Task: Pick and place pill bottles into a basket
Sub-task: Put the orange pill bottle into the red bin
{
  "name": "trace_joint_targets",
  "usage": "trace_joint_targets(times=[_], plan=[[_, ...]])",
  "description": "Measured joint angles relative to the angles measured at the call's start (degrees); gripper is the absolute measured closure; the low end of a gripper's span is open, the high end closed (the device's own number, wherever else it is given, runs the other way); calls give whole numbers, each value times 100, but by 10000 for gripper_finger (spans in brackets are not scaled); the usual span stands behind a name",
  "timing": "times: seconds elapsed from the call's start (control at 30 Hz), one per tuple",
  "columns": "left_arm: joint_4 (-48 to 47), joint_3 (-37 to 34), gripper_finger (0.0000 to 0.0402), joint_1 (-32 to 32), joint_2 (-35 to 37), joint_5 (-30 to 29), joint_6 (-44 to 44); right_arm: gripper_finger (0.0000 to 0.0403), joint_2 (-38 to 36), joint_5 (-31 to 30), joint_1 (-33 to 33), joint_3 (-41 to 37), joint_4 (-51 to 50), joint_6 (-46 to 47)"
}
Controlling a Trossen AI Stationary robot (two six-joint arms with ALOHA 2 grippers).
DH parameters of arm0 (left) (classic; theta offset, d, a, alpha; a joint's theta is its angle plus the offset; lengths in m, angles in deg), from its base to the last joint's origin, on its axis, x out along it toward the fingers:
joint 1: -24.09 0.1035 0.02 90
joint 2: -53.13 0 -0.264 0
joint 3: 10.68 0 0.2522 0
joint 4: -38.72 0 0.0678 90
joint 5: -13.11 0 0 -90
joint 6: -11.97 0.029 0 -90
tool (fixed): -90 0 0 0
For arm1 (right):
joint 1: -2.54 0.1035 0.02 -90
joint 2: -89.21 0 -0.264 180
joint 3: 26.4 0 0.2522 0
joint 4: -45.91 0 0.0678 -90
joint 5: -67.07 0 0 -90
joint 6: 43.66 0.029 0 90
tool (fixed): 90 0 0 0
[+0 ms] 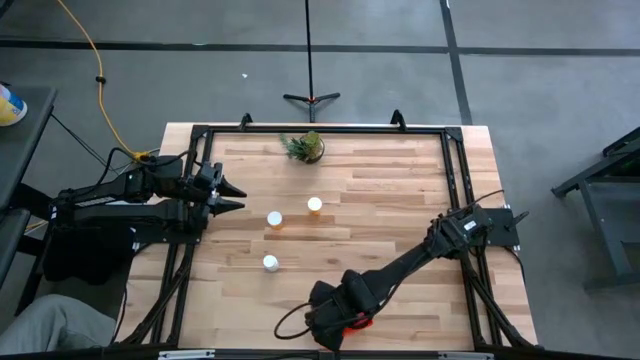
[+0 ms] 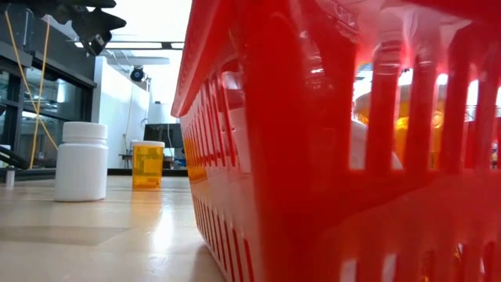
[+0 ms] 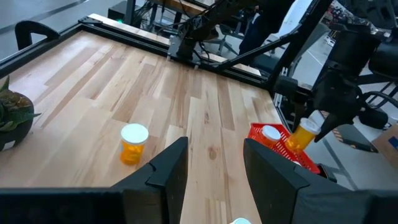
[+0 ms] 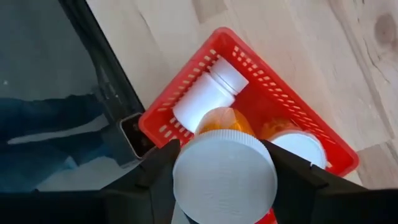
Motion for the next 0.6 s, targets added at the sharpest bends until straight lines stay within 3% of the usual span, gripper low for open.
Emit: trace_joint_targets(times=[0.6], plan=[[-42,0,211,2,1,25,58,217,256,80,282,0,-72,649]])
